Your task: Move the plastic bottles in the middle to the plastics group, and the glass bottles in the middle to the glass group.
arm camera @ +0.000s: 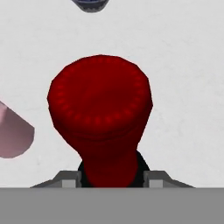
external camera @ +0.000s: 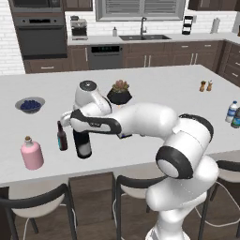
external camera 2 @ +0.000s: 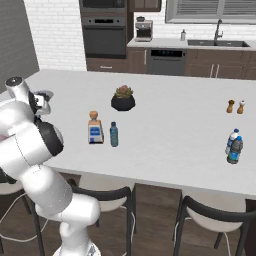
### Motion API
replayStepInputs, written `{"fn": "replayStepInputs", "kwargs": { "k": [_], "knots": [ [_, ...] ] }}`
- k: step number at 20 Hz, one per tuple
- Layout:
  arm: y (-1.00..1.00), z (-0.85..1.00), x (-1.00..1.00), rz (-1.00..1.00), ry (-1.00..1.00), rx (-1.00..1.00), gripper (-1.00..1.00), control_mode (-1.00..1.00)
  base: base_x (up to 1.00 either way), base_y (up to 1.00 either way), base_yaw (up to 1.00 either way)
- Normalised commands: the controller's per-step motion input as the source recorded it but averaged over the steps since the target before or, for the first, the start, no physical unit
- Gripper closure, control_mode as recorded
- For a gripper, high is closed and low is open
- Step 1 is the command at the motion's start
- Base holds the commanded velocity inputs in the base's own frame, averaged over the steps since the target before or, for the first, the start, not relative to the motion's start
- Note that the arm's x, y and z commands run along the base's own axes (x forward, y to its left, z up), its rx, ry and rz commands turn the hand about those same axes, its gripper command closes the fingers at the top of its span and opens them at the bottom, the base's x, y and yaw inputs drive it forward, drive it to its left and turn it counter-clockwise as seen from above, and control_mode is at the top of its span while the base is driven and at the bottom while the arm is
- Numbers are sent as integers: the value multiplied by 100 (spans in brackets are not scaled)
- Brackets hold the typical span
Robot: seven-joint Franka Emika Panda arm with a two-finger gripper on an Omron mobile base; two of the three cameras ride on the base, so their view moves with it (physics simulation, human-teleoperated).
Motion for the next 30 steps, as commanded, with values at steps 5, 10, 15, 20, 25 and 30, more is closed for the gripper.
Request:
{"fn": "replayStepInputs", "kwargs": {
  "k": [5, 10, 15, 20, 25, 30],
  "knots": [
    [11, -8, 55, 0, -1, 0, 100, -100, 0, 0, 0],
    [16, -6, 3, 5, 2, 0, 100, -100, 0, 0, 0],
    [29, 0, 0, 13, 4, 0, 100, -100, 0, 0, 0],
    [31, -5, 0, 12, 3, 0, 100, -100, 0, 0, 0],
    [39, -7, -12, 10, 2, 0, 100, -100, 0, 0, 0],
    [26, 0, -26, 10, 0, 0, 100, -100, 0, 0, 0]
  ]
}}
